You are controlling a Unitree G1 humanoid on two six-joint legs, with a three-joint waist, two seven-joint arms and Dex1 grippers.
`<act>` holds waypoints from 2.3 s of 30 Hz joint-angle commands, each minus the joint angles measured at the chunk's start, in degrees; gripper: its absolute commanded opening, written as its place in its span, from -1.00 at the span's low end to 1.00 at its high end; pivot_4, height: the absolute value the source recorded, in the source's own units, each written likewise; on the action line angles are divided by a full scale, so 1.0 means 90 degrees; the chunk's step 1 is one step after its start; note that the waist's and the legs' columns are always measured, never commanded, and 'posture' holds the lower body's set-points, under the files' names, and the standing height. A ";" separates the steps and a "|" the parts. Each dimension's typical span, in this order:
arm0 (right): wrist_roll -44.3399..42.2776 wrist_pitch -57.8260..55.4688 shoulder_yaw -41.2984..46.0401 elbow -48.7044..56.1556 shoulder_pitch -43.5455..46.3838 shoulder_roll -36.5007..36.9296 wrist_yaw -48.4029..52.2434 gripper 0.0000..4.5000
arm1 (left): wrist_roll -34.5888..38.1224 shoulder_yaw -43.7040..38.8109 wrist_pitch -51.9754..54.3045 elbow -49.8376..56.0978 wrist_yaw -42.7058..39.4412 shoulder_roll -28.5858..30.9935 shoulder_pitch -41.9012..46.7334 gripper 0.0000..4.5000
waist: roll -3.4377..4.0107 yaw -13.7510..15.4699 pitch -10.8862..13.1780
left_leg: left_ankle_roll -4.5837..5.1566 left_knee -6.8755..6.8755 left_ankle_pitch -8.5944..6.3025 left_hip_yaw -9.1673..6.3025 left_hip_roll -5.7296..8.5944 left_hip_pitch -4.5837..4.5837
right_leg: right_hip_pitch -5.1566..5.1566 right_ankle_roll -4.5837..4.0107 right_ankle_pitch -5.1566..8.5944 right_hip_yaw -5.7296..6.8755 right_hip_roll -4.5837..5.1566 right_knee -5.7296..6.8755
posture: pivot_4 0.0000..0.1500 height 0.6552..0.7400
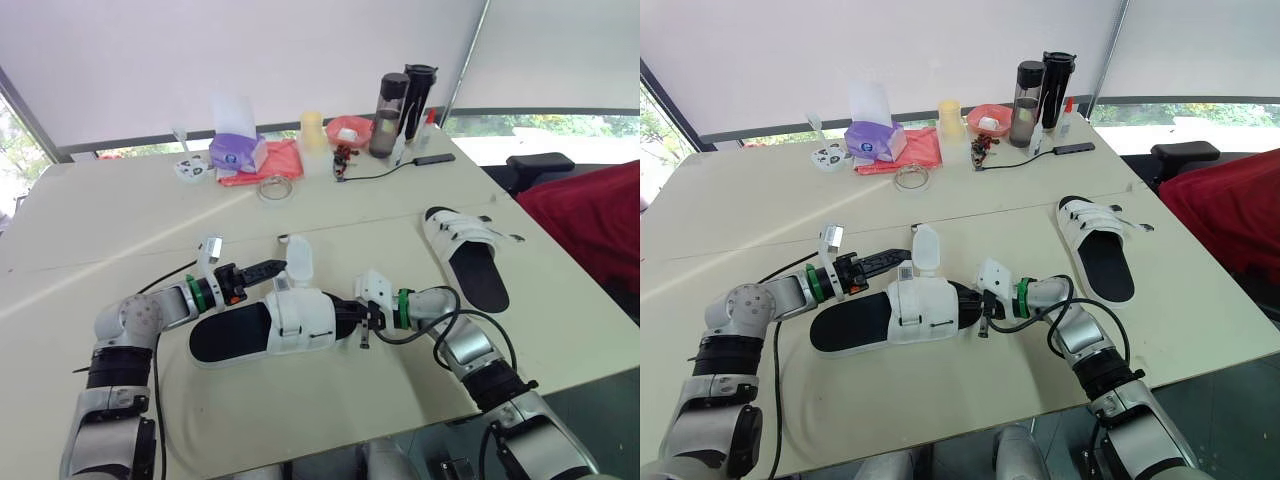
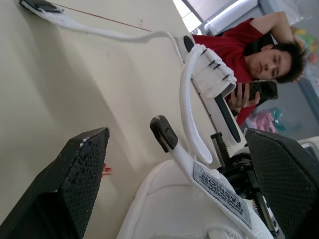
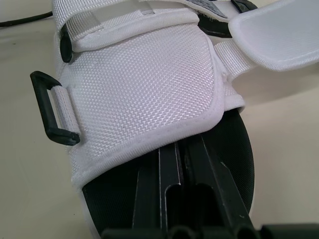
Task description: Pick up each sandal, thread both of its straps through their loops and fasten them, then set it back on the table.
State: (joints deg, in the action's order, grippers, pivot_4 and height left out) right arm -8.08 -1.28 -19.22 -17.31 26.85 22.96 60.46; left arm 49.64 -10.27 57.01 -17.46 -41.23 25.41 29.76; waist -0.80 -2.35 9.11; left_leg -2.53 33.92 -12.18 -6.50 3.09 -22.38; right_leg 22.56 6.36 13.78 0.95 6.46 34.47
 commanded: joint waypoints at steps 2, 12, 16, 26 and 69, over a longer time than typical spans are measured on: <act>0.0589 -0.0317 -0.0317 -0.0560 -0.0347 0.0090 -0.0195 -0.98 | -0.0179 -0.0040 -0.0176 -0.0029 -0.0283 -0.0008 0.0171 0.01 | 0.0000 0.0001 0.0000 | 0.0002 0.0000 0.0001 -0.0001 0.0000 0.0000 | 0.0000 0.0001 -0.0001 0.0000 0.0000 0.0000 | 1.00 1.00; 0.0588 -0.0306 -0.0323 -0.0566 -0.0354 0.0089 -0.0205 -0.98 | -0.0407 -0.0154 -0.0487 0.0041 -0.0450 -0.0137 0.0136 -0.99 | -0.0001 0.0006 -0.0001 | 0.0000 0.0000 0.0000 -0.0001 -0.0001 0.0001 | -0.0002 0.0004 -0.0002 0.0000 0.0000 0.0000 | 1.00 1.00; 0.0590 -0.0301 -0.0327 -0.0567 -0.0363 0.0084 -0.0218 -0.98 | 0.0252 -0.0657 -0.0201 0.0652 -0.0699 -0.0065 -0.0090 -0.99 | -0.0001 -0.0005 -0.0001 | 0.0000 0.0000 0.0000 -0.0001 -0.0002 0.0001 | -0.0001 0.0005 -0.0003 0.0000 0.0000 0.0000 | 1.00 1.00; 0.0673 -0.0188 -0.0398 -0.0660 -0.0333 0.0051 -0.0206 -0.98 | 0.1304 -0.1483 0.0133 0.1331 -0.0112 -0.0282 -0.0133 -0.99 | -0.0005 -0.0001 0.0002 | -0.0001 0.0001 -0.0001 -0.0005 -0.0003 0.0001 | -0.0003 0.0005 -0.0003 0.0000 0.0002 0.0000 | 1.00 1.00; 0.0654 -0.0250 -0.0401 -0.0587 -0.0382 0.0071 -0.0279 -0.98 | -0.1745 0.0180 -0.1497 -0.1553 -0.0977 -0.0331 0.0202 0.34 | 0.0012 0.0006 -0.0052 | -0.0003 -0.0004 -0.0001 -0.0003 0.0002 0.0013 | -0.0018 0.0011 -0.0002 0.0002 0.0004 -0.0007 | 1.00 1.00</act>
State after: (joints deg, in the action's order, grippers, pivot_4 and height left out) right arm -7.38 -0.40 -19.78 -17.37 26.31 22.72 58.79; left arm 35.15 -8.79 42.27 -31.01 -50.42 21.93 33.55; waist -0.69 -2.30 8.64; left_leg -2.55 33.88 -12.19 -6.53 3.10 -22.27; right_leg 22.40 6.47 13.76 0.96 6.50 34.41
